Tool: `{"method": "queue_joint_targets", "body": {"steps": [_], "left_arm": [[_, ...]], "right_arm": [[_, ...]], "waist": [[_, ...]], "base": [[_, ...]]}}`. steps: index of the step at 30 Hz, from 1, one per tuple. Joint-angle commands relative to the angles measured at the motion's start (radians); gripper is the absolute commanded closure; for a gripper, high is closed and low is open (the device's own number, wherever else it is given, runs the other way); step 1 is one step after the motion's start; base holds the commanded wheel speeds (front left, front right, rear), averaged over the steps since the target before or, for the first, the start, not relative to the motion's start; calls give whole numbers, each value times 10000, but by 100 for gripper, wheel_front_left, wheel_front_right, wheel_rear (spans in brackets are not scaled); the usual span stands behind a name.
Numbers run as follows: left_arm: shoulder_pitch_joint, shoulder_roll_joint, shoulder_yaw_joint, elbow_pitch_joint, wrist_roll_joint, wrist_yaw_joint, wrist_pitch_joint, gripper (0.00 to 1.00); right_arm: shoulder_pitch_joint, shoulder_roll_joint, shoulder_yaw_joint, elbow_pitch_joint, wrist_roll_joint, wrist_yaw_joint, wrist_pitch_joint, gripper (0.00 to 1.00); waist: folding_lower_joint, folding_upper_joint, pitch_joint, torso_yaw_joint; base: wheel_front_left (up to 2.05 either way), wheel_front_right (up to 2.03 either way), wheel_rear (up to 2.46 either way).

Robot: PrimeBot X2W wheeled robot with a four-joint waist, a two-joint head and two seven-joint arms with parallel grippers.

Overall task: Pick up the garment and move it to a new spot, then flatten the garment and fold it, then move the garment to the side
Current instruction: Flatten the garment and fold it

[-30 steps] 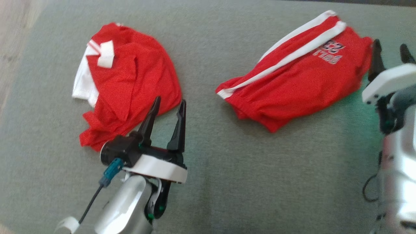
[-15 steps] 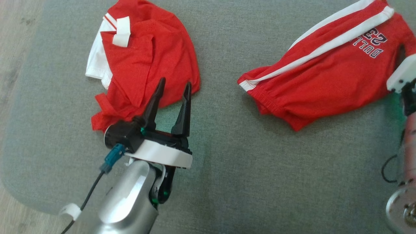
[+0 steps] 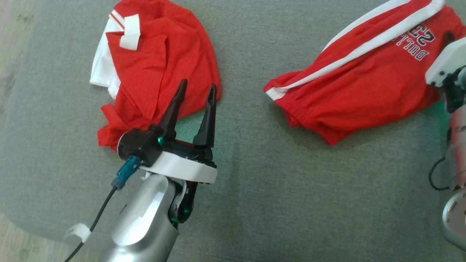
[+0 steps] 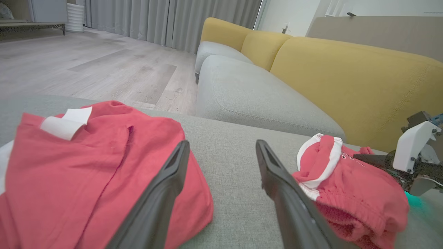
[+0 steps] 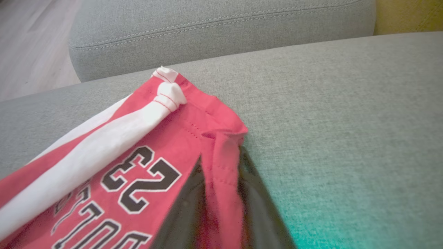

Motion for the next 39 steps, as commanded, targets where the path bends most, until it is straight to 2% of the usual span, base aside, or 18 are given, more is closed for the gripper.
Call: {"method": "queue_joint_targets", "body": {"steps": [1, 8, 17, 22, 29, 39], "left_arm": [[-238, 80, 363, -258, 99, -5, -63, 0], [45, 67, 622, -221, 204, -95, -63, 0], [636, 115, 754, -182, 405, -217, -63, 0], [932, 178, 789, -183, 475, -184, -63, 0], [1164, 251, 723, -253, 452, -150, -50, 0], [1212, 569, 761, -526, 481, -40, 70, 0]], "right_arm": [[-242, 31, 185, -190, 60, -7, -101, 100], [48, -149, 520, 202, 618, -7, -1154, 100], [1312, -495, 354, 137, 1709, -7, -1786, 100], [2324, -402, 41, -337, 2049, -7, -1902, 100], [3548, -196, -886, -1457, 2540, -7, -1795, 100], [4368, 454, -1351, -3307, 2738, -7, -1143, 100]], "waist": [[-2, 0, -70, -65], [-2, 0, -730, -614], [-2, 0, -1788, -1482], [-2, 0, -2207, -1762], [-2, 0, -2482, -1789], [-2, 0, -2512, -1722]], "base": [[0, 0, 0], [0, 0, 0], [0, 0, 0], [0, 0, 0], [0, 0, 0], [0, 0, 0]]}}
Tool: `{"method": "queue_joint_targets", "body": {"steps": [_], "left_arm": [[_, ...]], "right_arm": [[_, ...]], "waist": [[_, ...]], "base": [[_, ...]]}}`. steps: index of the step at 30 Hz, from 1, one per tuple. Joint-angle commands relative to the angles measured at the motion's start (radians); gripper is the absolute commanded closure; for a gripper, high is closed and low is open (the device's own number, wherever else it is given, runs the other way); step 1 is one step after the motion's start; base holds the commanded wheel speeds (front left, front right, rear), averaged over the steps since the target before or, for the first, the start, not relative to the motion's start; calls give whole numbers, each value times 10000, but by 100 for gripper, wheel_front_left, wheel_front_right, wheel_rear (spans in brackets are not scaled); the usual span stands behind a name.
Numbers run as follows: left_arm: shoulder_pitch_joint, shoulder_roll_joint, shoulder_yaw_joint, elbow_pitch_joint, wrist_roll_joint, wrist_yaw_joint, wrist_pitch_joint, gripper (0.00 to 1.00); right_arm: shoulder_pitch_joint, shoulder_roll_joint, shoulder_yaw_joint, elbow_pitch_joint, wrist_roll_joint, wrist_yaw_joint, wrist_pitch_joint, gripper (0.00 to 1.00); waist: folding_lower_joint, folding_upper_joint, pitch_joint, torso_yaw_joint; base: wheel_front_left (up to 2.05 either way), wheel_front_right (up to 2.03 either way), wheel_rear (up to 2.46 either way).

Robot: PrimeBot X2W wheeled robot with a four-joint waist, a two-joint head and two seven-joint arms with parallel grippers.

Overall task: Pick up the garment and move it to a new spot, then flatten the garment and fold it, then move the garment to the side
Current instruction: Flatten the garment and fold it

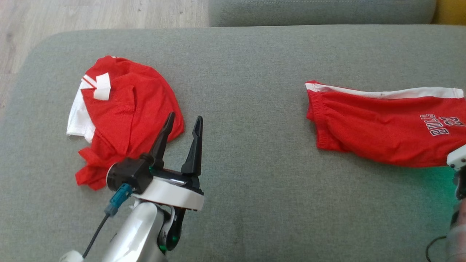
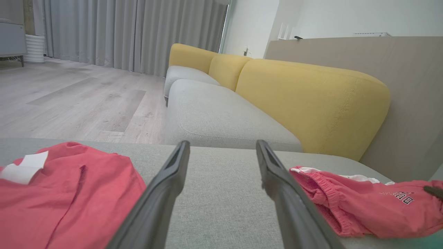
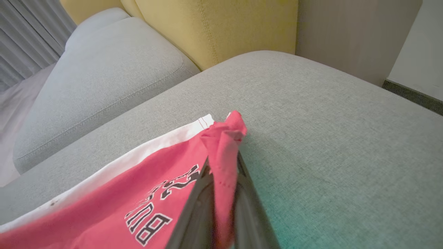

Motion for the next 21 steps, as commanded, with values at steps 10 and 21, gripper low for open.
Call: {"method": "queue_joint_targets", "body": {"steps": [10, 21], "left_arm": [[-150, 235, 314, -482, -16, 123, 145, 0], [-277, 533, 135, -697, 97, 140, 526, 0]], "right_arm": [[59, 470, 1554, -1566, 1316, -7, 54, 100], [1012, 538, 5626, -3398, 4211, -7, 248, 100]], "waist": [[0, -1, -195, 26], [0, -1, -635, 333]], "base": [[0, 0, 0], [0, 0, 0]]}}
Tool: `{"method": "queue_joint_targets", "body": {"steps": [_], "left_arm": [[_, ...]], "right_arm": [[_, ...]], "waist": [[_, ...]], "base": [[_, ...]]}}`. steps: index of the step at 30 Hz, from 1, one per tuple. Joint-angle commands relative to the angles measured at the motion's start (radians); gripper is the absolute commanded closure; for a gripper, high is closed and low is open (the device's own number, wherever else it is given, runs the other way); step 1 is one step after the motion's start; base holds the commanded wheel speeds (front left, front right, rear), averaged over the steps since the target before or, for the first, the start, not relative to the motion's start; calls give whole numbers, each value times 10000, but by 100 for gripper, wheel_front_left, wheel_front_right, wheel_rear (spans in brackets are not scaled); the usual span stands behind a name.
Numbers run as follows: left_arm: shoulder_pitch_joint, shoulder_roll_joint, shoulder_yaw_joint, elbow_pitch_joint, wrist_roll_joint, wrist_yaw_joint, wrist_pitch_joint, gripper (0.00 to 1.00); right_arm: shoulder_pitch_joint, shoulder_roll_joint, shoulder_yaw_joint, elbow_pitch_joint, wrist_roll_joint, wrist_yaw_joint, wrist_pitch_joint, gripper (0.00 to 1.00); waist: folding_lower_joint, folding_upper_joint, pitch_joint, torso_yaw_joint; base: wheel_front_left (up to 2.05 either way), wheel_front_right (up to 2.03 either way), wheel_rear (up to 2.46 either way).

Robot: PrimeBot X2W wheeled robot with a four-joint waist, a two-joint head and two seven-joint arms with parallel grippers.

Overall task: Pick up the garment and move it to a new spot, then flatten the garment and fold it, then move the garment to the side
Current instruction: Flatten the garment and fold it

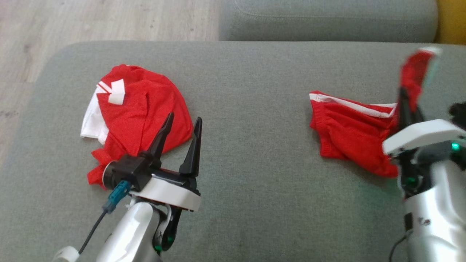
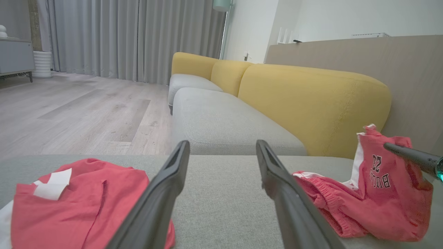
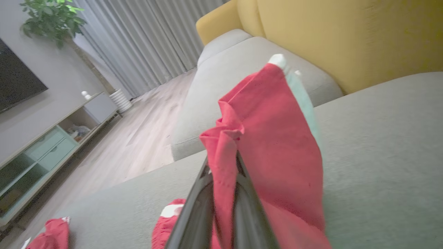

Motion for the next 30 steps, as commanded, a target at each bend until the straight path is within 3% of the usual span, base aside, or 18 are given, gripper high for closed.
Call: {"method": "queue_joint_targets", "body": {"steps": [1, 11, 21, 22, 25, 30], "left_arm": [[-288, 178, 267, -373, 89, 62, 11, 0], [-106, 318, 181, -648, 46, 192, 253, 0], [-31, 520, 386, -959, -42, 411, 216, 0], [4, 530, 413, -962, -63, 438, 194, 0], [65, 534, 407, -949, -119, 462, 175, 0], [53, 525, 388, -981, -137, 494, 152, 0]], "right_arm": [[-240, -57, 430, -464, 153, -7, -4, 100], [131, -585, 3419, -296, 1273, -7, -395, 100], [5, -826, 5328, 886, 1436, -7, -933, 100], [-39, -752, 5480, 1085, 1298, -7, -1086, 0], [-194, -425, 5980, 1766, 785, -7, -1630, 0], [-312, -252, 5804, 1982, 657, -7, -2300, 0]], "waist": [[0, -1, -68, 57], [0, -1, -329, 348], [0, -1, -311, 196], [0, -1, -337, 133], [0, -1, -394, -108], [0, -1, -469, -378]], "base": [[0, 0, 0], [0, 0, 0], [0, 0, 0], [0, 0, 0], [0, 0, 0], [0, 0, 0]]}}
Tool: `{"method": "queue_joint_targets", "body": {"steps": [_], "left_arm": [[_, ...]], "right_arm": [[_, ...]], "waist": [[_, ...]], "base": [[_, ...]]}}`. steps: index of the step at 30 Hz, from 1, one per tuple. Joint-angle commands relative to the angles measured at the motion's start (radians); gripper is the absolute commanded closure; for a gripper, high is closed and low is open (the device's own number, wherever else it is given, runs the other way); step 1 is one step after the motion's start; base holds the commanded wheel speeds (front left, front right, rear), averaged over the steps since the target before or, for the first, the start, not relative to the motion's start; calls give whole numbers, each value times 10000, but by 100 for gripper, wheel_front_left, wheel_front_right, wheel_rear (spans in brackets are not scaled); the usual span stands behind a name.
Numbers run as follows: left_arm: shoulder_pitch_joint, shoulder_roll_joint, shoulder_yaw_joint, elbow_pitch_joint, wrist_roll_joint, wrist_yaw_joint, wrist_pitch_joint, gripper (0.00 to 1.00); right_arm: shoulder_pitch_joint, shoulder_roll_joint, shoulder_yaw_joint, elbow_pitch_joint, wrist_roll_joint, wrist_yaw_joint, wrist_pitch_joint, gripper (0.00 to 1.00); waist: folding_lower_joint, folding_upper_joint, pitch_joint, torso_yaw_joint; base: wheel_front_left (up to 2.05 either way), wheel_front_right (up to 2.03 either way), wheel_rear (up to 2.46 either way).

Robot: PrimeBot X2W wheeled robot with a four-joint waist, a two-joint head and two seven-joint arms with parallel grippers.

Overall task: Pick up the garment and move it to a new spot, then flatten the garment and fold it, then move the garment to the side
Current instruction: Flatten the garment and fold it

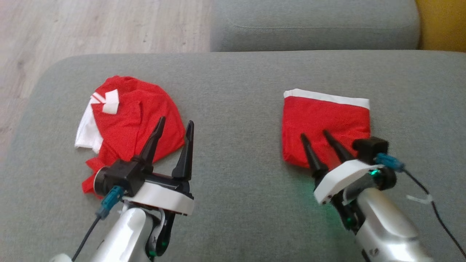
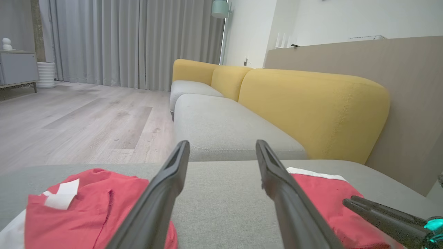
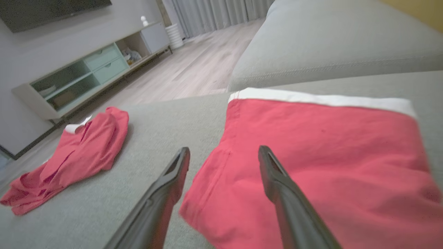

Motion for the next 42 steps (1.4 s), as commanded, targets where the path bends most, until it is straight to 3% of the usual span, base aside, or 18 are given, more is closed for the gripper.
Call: {"method": "queue_joint_targets", "body": {"steps": [1, 6, 9, 17, 23, 29, 30, 35, 42], "left_arm": [[-330, 153, 374, -378, -113, 51, -124, 0], [-253, 81, 509, -480, -205, 122, -400, 0], [-190, 74, 566, -432, -216, 207, -475, 0], [-80, -78, 611, -192, -333, 194, -677, 0], [136, -168, 552, -12, -351, 132, -781, 0], [-168, -199, 404, -105, -243, 27, -787, 0], [-254, -195, 387, -142, -222, 25, -762, 0], [-597, -164, 280, -169, -174, -68, -643, 0], [-1041, -348, 118, -50, -185, -210, -667, 0]], "right_arm": [[-532, 45, -47, -305, -67, -7, -272, 0], [-553, -171, -1407, -933, -350, -7, -794, 0], [-399, -286, -2443, -1560, -1128, -7, -948, 0], [1016, 307, -4720, -3177, -3387, -7, -948, 0], [1973, 529, -5156, -3983, -3590, -7, -733, 0], [1853, 538, -5077, -4285, -3143, -7, -688, 1], [1715, 539, -5043, -4306, -3113, -7, -674, 100], [742, 540, -4941, -3628, -3342, -7, -526, 100], [-801, 541, -5175, -1502, -4187, -7, -560, 100]], "waist": [[0, 0, -51, -142], [0, 0, -156, -532], [0, 0, -158, -743], [0, 0, -223, -960], [0, 0, -158, -997], [0, 0, 459, -661], [0, 0, 644, -590], [0, 0, 1347, -215], [0, 0, 1969, 357]], "base": [[0, 0, 0], [0, 0, 0], [0, 0, 0], [0, 0, 0], [0, 0, 0], [0, 0, 0], [0, 0, 0], [0, 0, 0], [0, 0, 0]]}}
